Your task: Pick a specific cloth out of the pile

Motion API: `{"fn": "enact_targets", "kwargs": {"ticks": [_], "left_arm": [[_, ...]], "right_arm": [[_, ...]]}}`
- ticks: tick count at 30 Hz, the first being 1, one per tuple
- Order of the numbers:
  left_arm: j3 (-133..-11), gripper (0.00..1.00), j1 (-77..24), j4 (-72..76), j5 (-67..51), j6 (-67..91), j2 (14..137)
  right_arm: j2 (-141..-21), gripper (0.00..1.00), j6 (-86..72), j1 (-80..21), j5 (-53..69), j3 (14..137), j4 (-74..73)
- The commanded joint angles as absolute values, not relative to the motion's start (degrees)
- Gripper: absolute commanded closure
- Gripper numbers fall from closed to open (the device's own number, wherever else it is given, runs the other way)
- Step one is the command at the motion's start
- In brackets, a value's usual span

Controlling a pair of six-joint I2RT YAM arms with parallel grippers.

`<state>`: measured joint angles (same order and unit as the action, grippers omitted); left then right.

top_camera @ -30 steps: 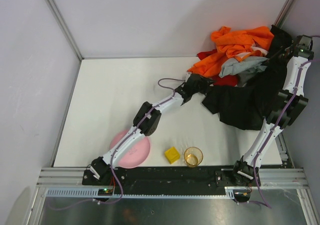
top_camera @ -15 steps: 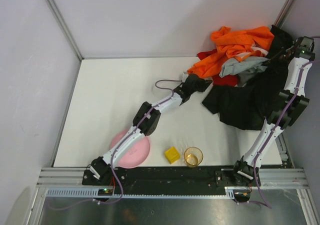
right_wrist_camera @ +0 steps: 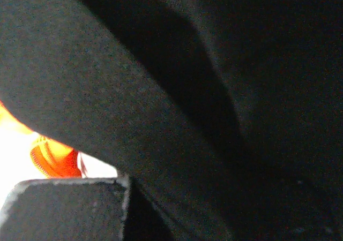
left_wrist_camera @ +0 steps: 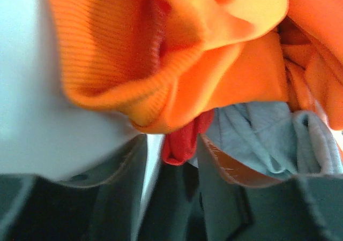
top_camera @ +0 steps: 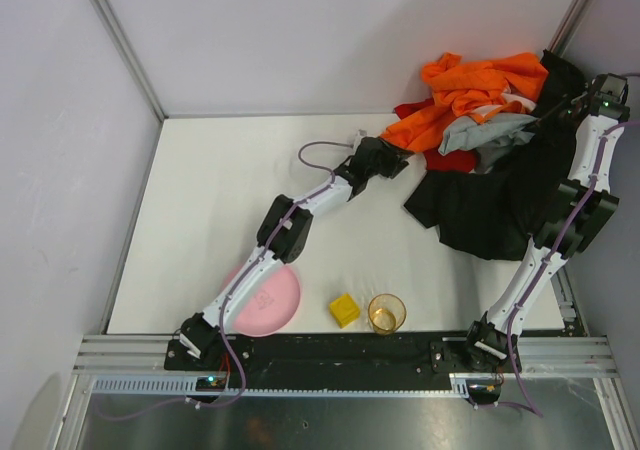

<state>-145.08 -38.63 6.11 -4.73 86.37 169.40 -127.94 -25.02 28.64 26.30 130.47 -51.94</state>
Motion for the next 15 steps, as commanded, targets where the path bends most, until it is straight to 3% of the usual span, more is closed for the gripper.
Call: {"fn": "enact_targets", "kwargs": {"ticks": [1, 6, 15], "left_arm": [[-144.5, 0.44, -40.5, 2.6, -7.7, 82.0, 165.6], [-144.8, 0.26, -42.0, 2.4, -8.8, 84.2, 166.4], [-147.2, 0.3, -44.1, 2.7, -8.0, 87.6, 169.4]], "right_arm": [[-127.8, 1.0, -27.4, 31.8, 24.6, 129.9, -47.8], [-127.8, 1.0, -27.5, 31.7, 25.0, 129.6, -47.6], [-128.0, 1.0, -27.6, 31.5, 25.5, 129.5, -47.4]]}}
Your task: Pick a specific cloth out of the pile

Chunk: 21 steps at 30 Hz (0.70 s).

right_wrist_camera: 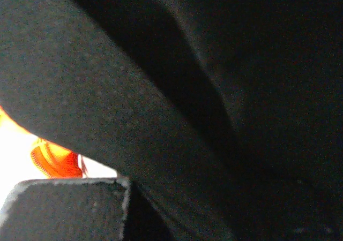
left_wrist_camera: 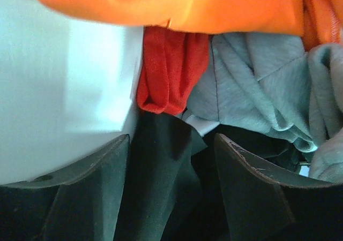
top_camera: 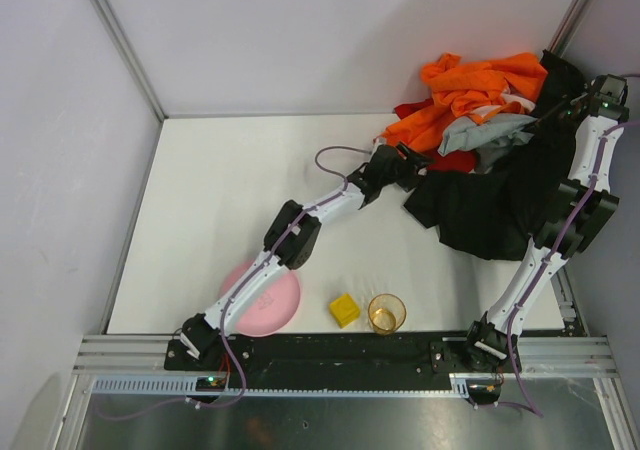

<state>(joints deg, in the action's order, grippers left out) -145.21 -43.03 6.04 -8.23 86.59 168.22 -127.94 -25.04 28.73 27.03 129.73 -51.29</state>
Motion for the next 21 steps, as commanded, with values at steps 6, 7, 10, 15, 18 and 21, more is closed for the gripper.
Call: {"fn": "enact_targets", "kwargs": {"ticks": [6, 7, 10, 15, 18, 21], "left_arm": [[-149.8, 0.38, -45.0, 3.9, -2.9, 94.0, 173.1], [-150.5, 0.39, -45.2, 4.0, -1.9, 95.1, 173.9], [-151.1, 0.44, -45.3, 4.0, 0.7, 97.6, 174.9], [-151.7, 0.62, -44.8, 4.1, 4.7, 99.1, 175.6], [-151.9, 0.77, -44.1, 4.9, 4.8, 98.7, 175.7], [-151.5, 0.94, -43.4, 5.5, 3.7, 97.2, 175.2]], "right_arm": [[-128.1, 1.0, -27.6, 31.6, 26.0, 129.3, -47.4], [-128.1, 1.0, -27.5, 31.7, 26.1, 129.2, -47.4], [-128.2, 1.0, -27.7, 31.8, 26.6, 129.1, -47.4], [-128.2, 1.0, -27.9, 31.9, 27.4, 128.5, -47.3], [-128.4, 1.0, -27.9, 31.9, 27.7, 128.3, -47.3], [-128.4, 1.0, -27.9, 31.8, 27.8, 128.3, -47.2]]}}
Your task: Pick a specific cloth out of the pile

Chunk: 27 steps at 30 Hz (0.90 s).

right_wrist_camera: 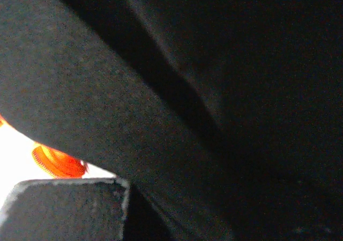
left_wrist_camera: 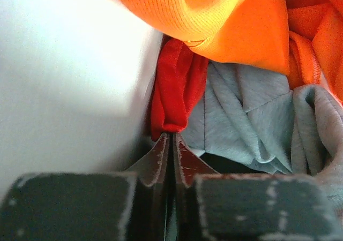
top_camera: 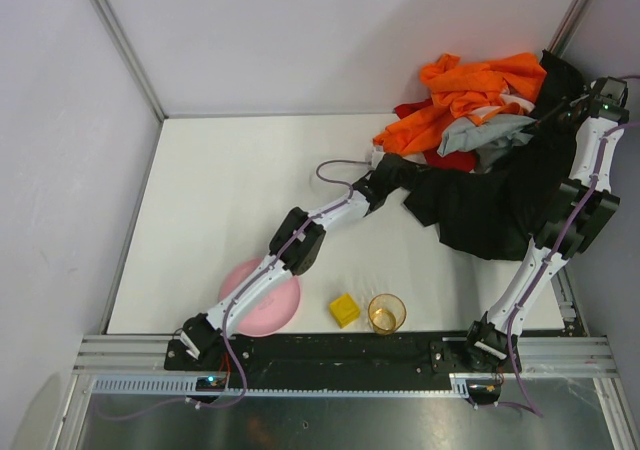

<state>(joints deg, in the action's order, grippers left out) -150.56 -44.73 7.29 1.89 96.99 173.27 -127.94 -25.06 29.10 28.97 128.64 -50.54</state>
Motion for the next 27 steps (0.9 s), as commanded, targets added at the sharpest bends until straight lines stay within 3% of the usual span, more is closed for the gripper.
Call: {"fn": "enact_targets", "kwargs": {"ticks": [1, 19, 27], "left_arm": [[-151.1, 0.97, -43.2, 5.7, 3.2, 96.5, 174.9], [-118.2, 0.99, -36.8, 8.9, -6.9, 72.7, 147.6], [-119.1, 0.99, -36.7, 6.4, -15.4, 65.4, 146.3]], "right_arm": [[-128.5, 1.0, -27.9, 31.7, 27.8, 128.3, -47.1], [-127.3, 1.0, -27.6, 31.2, 28.2, 127.7, -46.9], [-126.2, 1.0, -27.7, 31.2, 28.7, 126.8, -46.8]]}}
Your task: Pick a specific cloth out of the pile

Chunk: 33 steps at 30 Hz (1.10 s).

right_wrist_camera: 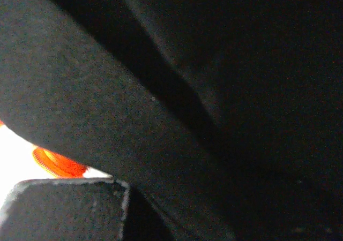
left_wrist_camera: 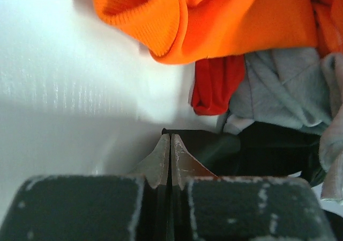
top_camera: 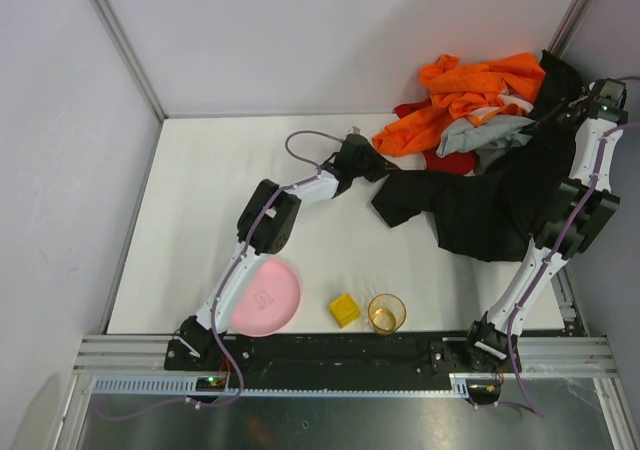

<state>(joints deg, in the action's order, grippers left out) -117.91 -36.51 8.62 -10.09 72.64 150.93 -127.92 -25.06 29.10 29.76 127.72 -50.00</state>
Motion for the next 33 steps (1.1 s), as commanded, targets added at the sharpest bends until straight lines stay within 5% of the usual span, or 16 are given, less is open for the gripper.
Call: {"fn": "enact_targets", "kwargs": {"ticks": [1, 4, 7, 11, 19, 33], "left_arm": [[-119.9, 0.97, -36.8, 5.0, -16.6, 63.7, 146.1], [-121.7, 0.79, -36.8, 0.2, -20.0, 57.8, 145.1], [-119.1, 0.47, -36.5, -3.0, -21.0, 52.2, 141.1], [-112.9, 0.06, -34.1, -6.4, -18.1, 44.8, 133.1], [-100.0, 0.0, -27.7, -10.0, -15.0, 38.1, 118.9], [-97.2, 0.0, -24.9, -14.7, -19.3, 33.7, 111.6]], "right_arm": [[-125.9, 1.0, -27.6, 31.0, 28.7, 126.5, -46.8], [-125.1, 0.94, -26.4, 30.4, 28.0, 126.2, -47.8], [-124.2, 0.81, -24.9, 29.4, 27.2, 126.0, -49.8], [-122.7, 0.5, -22.2, 27.4, 25.5, 125.8, -53.7], [-114.4, 0.04, -17.3, 22.5, 15.0, 120.3, -58.2], [-94.9, 0.01, -14.7, 6.1, -0.5, 102.7, -55.5]]}}
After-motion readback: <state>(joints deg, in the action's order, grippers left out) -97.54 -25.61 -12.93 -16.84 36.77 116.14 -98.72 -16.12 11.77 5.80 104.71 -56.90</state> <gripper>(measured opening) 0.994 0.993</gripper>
